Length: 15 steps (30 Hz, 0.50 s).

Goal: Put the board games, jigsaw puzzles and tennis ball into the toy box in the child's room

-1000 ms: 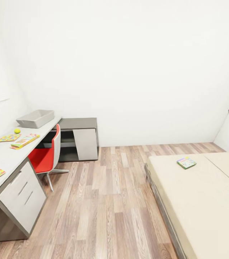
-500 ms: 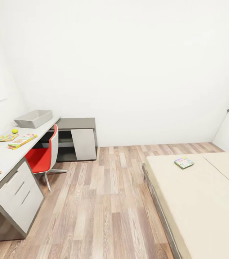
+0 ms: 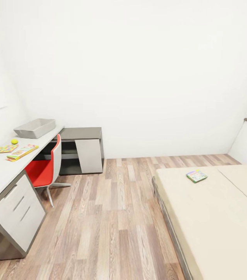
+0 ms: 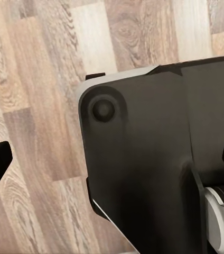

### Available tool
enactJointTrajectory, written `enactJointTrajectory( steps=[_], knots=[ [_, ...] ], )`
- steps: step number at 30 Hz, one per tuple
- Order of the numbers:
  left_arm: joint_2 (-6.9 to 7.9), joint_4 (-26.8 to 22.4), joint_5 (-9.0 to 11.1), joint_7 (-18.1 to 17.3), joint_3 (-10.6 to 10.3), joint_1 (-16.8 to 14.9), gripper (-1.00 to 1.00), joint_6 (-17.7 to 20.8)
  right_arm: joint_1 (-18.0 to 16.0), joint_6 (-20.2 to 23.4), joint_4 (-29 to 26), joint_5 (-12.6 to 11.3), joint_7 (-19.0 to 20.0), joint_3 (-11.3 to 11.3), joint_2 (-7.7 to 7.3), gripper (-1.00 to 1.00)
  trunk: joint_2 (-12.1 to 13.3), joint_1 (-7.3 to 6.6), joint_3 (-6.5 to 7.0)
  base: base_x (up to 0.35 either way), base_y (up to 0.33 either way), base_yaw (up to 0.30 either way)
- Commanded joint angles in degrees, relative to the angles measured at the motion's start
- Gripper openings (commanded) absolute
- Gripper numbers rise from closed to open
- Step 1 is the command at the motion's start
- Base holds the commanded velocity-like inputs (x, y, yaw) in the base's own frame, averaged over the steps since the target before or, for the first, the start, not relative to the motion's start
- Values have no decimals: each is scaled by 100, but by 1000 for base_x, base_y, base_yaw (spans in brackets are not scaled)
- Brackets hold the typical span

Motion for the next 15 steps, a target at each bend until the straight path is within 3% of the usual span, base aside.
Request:
enactJointTrajectory(
  steps=[1,15],
  knots=[
    [3,3,-36,5,-3,-4,100,-21,-1,-9,-3,8,1,5,1,100,-11,3,-11,0,-164,0],
    [8,3,-27,5,-7,-4,100,-43,-1,8,-3,5,-1,-1,1,100,-11,3,-11,0,-36,0]
  ],
)
